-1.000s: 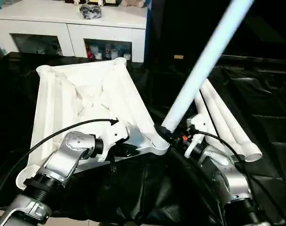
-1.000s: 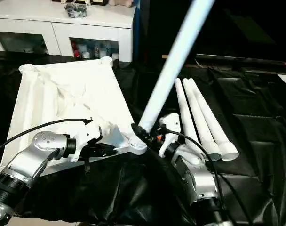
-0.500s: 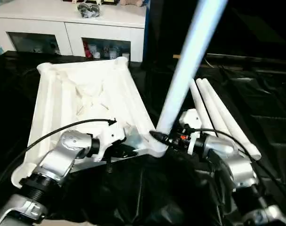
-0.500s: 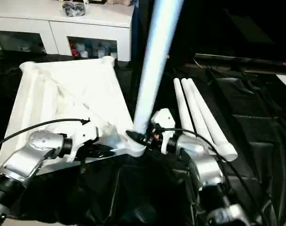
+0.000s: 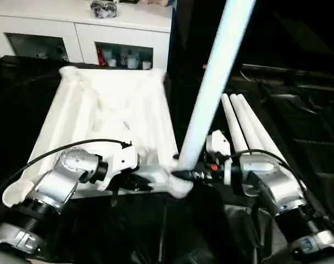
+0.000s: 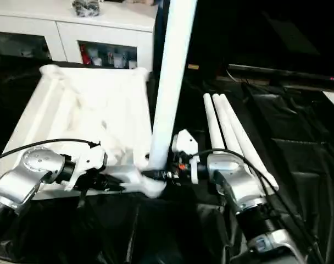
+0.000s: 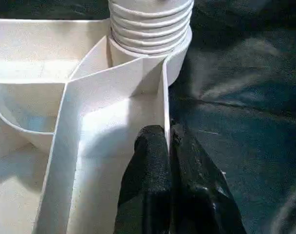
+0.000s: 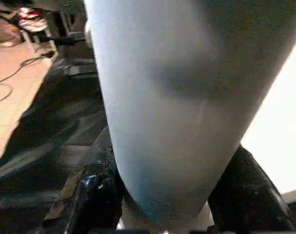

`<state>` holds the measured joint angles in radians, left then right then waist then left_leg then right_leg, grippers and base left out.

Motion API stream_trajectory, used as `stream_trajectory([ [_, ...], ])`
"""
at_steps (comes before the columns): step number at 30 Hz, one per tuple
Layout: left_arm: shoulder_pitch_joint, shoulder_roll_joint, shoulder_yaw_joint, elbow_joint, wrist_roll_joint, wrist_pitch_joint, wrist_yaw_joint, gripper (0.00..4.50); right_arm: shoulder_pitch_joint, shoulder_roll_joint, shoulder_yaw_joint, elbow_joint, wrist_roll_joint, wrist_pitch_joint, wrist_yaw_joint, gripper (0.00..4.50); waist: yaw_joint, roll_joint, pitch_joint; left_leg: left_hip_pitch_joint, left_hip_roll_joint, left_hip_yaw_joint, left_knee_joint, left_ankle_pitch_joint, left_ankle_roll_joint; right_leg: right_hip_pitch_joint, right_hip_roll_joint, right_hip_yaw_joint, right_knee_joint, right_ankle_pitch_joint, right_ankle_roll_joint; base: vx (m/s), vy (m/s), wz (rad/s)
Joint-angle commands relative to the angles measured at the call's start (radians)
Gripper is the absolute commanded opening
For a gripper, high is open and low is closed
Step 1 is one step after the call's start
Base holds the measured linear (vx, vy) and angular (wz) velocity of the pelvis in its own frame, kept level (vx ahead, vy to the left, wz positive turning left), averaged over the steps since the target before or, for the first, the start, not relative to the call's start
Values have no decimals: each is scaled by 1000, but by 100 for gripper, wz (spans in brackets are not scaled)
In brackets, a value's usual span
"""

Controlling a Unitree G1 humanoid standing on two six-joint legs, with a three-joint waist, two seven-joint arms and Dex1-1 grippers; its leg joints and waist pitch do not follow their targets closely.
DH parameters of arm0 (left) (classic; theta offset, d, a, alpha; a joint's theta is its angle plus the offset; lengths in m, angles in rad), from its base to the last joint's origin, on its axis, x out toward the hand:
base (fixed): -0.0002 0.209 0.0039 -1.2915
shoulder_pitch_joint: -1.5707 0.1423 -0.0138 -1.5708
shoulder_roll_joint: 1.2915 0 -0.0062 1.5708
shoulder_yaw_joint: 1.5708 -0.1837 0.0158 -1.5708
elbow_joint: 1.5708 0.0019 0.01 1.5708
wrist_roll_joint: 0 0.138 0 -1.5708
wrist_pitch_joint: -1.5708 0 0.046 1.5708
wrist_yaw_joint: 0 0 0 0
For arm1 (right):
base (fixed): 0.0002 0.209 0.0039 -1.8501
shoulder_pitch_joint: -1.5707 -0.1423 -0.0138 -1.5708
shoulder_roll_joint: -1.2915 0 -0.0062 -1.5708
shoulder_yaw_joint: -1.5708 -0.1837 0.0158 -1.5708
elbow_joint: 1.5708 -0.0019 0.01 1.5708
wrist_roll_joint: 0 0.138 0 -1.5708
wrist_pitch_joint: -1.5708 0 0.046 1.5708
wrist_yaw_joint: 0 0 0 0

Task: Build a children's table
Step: Insert table leg to table base

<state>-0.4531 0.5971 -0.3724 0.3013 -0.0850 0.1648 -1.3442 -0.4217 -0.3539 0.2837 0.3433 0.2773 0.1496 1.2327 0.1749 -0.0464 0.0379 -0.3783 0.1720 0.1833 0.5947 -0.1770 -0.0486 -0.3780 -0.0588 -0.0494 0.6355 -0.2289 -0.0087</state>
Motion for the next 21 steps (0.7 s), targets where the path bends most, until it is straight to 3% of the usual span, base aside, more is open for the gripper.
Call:
stream_trajectory([
  [1, -62, -8, -3, -49, -30, -47, -47, 0, 52, -18, 78, 67, -43, 60, 39, 188, -4, 17, -43, 32, 73, -32, -93, -314, -27, 18, -103, 54, -84, -182, -196, 0, 0, 0],
  [6, -66, -9, 20, -33, -19, -41, -18, 0, 57, -3, 71, 68, -49, 43, 27, 188, -3, 18, -43, 34, 75, -34, -94, -333, -39, 16, -105, 54, -85, -205, -195, 0, 0, 0],
  [10, -59, -18, 50, -45, -17, -10, 44, 0, 37, 43, 15, 108, -44, 31, -79, 188, -6, 19, -42, 32, 73, -36, -96, -344, -48, 15, -106, 54, -86, -221, -198, 0, 0, 0],
  [13, -51, -42, 82, -71, -5, 48, 141, 0, 11, 89, -32, 161, -58, 24, -197, 188, -12, 19, -38, 32, 73, -39, -99, -373, -62, 13, -111, 55, -92, -294, -188, 0, 0, 0],
  [14, -49, -49, 89, -78, -1, 62, 168, 0, 5, 98, -41, 174, -61, 22, -223, 188, -17, 17, -38, 29, 74, -44, -102, -379, -71, 18, -113, 54, -92, -329, -176, 0, 0, 0],
  [16, -34, -78, 110, -129, 10, 121, 254, 0, -25, 131, -71, 231, -83, 6, -340, 188, -20, 20, -39, 31, 75, -45, -103, -379, -79, 15, -112, 54, -92, -319, -179, 0, 0, 0],
  [17, -29, -89, 115, -152, 15, 148, 283, 0, -38, 142, -82, 255, -90, 4, -386, 188, -28, 16, -37, 27, 73, -47, -105, -380, -86, 18, -111, 52, -89, -311, -184, 0, 0, 0],
  [21, -11, -146, 128, -249, 49, 258, 413, 0, -85, 185, -124, 332, -97, 10, -520, 188, -44, 17, -39, 17, 71, -49, -104, -327, -81, 28, -109, 48, -85, -243, -191, -2, 2, -5],
])
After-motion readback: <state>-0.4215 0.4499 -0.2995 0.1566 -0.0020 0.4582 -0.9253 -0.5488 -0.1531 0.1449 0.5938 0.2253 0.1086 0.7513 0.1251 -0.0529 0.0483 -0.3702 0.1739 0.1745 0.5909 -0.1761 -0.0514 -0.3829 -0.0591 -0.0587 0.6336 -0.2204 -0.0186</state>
